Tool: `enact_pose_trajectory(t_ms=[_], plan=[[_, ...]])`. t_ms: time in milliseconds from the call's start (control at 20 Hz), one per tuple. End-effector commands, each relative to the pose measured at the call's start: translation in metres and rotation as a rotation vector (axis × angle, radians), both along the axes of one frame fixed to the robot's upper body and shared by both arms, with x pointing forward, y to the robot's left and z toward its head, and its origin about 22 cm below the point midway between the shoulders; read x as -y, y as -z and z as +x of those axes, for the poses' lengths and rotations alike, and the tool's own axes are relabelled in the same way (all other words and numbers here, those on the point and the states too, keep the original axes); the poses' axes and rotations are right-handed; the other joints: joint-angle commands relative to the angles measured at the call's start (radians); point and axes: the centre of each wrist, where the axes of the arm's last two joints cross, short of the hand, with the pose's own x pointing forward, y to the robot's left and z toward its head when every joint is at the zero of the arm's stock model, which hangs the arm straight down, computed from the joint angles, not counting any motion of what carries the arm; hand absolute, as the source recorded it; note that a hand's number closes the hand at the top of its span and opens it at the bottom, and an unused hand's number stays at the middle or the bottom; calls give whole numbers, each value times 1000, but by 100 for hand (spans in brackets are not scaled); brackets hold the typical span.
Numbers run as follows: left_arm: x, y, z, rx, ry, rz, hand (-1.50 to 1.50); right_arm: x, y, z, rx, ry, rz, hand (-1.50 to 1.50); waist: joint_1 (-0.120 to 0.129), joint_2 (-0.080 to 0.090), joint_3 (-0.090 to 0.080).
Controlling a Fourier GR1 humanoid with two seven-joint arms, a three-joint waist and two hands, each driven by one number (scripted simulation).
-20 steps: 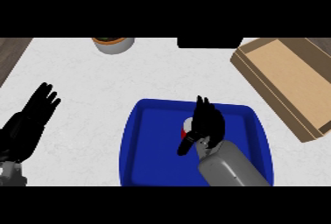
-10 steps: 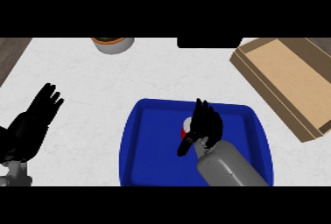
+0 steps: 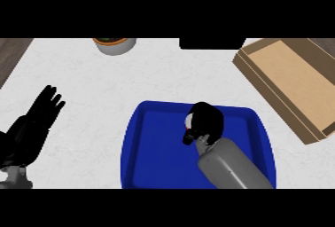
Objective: Pick the can from the tray and place it in the cardboard box
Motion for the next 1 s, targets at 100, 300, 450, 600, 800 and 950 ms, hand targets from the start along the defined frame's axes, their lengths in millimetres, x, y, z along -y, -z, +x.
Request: enact_pose_trajectory(t_ms=[100,300,450,600,800,950], plan=[[1,-3,-3,-8,2,12,0,47,0,42,-34,-119,-27,150,6,8,2],[-1,-10,6,17,9,3,0,117,-1,67,-43,-319,-30,150,20,18,3],[-7,-12,9,12,4,-2,0,120,-14,101,-25,-331,-43,150,26,16,3],[5,-10,9,1,-10,6,0,107,3,95,22,-357,-124,150,5,8,2],[-9,-14,1,11,4,12,0,103,-17,108,148,-350,-153,150,5,6,2],[-6,0,4,-2,-15,-4,0,86,-47,104,263,-352,-137,150,-10,1,1]])
